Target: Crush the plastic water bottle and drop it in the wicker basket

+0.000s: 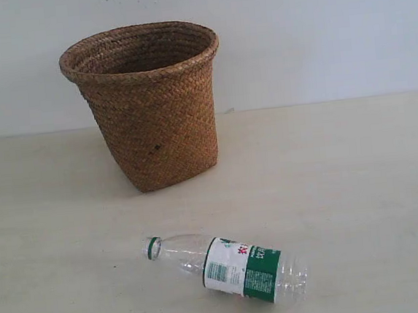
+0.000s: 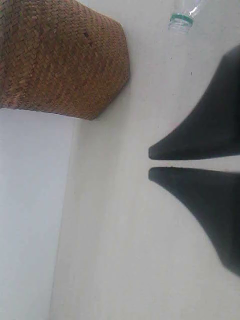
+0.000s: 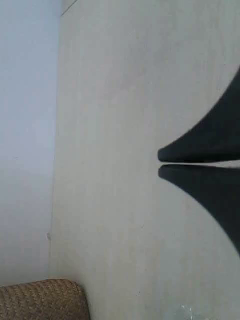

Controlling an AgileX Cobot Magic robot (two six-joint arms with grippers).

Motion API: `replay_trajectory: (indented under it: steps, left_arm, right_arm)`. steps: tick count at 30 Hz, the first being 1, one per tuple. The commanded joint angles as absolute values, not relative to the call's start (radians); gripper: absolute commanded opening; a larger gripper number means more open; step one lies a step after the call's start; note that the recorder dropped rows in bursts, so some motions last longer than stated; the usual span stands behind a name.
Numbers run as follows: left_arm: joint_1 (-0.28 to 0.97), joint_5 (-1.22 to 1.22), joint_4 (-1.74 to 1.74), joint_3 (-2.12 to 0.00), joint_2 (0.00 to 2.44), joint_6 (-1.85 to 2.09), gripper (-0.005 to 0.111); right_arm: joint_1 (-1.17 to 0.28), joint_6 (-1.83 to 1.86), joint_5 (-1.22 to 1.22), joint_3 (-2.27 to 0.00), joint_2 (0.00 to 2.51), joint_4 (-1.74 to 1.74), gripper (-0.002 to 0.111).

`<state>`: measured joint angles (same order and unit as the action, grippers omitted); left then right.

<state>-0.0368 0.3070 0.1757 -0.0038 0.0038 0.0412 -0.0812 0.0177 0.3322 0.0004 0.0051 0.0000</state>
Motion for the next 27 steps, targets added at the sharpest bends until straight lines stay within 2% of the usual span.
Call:
replay_trajectory:
  steps: [1, 14, 22, 27]
  left_arm:
    - [-0.04, 0.304, 0.176, 0.0, 0.0, 0.048, 0.004]
    - [-0.04, 0.236, 0.184, 0.0, 0.0, 0.046, 0.004]
    - [-0.04, 0.058, 0.447, 0.0, 0.0, 0.04, 0.004]
    - [-0.038, 0.136, 0.478, -0.03, 0.0, 0.057, 0.004]
  right_arm:
    - [-0.079, 0.021, 0.322, 0.0, 0.0, -0.009, 0.0]
    - [-0.079, 0.021, 0.322, 0.0, 0.0, -0.009, 0.0]
    - [-0.079, 0.021, 0.322, 0.0, 0.0, -0.009, 0.0]
    - [-0.079, 0.021, 0.322, 0.0, 0.0, -0.009, 0.0]
